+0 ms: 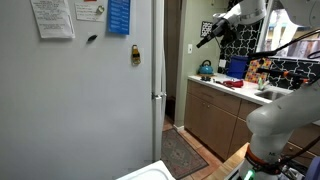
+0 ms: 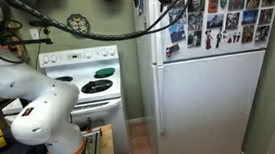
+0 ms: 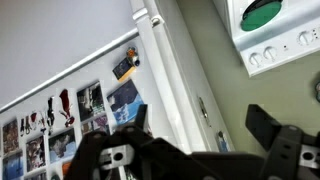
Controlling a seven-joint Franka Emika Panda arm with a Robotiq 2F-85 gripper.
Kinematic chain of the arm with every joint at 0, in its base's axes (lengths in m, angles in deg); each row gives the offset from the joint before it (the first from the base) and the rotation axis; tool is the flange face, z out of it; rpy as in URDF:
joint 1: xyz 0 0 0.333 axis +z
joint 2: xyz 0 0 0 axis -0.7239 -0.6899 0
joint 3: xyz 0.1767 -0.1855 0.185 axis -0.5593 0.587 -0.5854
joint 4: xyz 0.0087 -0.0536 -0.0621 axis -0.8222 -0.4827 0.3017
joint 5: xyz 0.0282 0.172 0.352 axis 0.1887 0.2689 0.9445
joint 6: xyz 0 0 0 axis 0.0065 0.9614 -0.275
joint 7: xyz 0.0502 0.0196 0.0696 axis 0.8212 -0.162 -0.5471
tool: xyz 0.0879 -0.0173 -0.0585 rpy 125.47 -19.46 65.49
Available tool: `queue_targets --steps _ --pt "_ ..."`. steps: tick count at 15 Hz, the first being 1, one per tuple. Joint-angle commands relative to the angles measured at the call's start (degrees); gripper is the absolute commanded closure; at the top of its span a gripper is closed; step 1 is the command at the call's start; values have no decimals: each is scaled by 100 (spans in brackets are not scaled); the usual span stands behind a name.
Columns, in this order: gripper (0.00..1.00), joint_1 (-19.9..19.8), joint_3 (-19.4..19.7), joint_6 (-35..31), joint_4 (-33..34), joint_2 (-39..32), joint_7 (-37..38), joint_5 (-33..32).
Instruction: Close the fridge door
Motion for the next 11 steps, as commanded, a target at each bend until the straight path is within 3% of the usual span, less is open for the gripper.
queue_targets --steps 1,11 --pt "0 97 288 297 -141 351 -155 -490" --pt "0 173 473 208 -66 408 -173 -580"
